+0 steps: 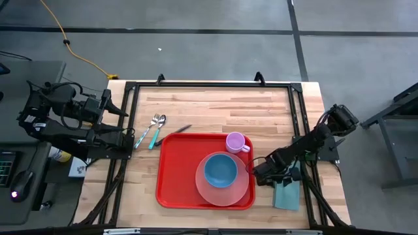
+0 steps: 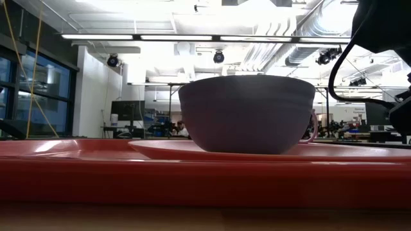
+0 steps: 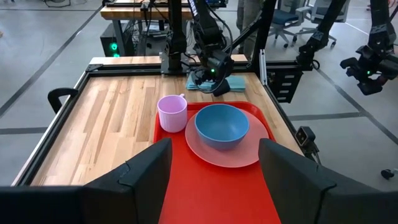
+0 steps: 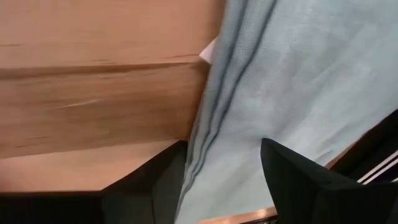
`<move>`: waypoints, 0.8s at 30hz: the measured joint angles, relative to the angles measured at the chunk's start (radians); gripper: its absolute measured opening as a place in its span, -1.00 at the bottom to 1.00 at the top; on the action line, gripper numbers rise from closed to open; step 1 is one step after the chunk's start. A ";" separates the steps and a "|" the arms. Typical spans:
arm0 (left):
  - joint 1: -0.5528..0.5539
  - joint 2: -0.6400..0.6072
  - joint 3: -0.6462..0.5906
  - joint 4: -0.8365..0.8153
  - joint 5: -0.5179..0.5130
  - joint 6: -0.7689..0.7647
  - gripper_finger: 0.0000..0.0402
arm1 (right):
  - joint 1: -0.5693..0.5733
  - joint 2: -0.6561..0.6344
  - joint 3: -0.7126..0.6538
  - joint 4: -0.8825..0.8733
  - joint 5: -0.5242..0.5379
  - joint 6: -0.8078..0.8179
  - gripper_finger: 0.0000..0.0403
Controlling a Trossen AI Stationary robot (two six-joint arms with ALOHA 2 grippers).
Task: Set up tray
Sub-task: Put the blue napkin into the pink serving tray
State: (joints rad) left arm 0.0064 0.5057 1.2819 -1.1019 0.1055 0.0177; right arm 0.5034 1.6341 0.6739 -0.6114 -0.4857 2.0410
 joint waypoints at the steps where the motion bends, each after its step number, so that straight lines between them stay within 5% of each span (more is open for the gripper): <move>1: 0.000 0.000 0.000 0.000 0.000 0.000 0.36 | 0.000 0.000 0.000 0.002 0.001 -0.001 -0.06; 24: 0.000 0.000 0.000 -0.001 0.000 0.000 0.36 | 0.002 0.001 -0.001 0.026 0.044 -0.009 -0.48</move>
State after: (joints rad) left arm 0.0067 0.5057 1.2816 -1.1027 0.1051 0.0174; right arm 0.5053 1.6348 0.6727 -0.5856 -0.4415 2.0317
